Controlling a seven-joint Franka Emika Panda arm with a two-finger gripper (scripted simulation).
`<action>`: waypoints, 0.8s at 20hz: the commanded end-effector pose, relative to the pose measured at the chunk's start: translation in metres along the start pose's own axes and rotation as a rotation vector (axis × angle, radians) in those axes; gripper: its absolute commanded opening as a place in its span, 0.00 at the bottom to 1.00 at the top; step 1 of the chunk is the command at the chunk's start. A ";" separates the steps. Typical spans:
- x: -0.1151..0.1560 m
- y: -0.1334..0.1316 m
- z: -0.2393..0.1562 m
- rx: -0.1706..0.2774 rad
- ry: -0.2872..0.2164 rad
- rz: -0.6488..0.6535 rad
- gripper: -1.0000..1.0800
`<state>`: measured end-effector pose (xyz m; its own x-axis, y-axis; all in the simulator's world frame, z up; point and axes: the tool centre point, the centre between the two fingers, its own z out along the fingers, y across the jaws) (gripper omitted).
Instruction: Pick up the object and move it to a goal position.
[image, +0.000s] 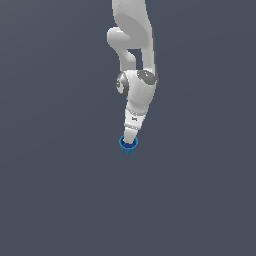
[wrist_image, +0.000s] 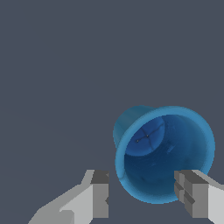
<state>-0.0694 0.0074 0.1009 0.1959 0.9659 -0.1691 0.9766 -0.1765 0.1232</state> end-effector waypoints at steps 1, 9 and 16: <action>0.002 -0.005 0.002 -0.005 -0.001 -0.064 0.62; 0.005 -0.012 0.005 -0.012 -0.002 -0.164 0.62; 0.004 -0.012 0.009 -0.012 -0.002 -0.163 0.62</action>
<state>-0.0797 0.0126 0.0919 0.0359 0.9812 -0.1897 0.9943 -0.0159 0.1058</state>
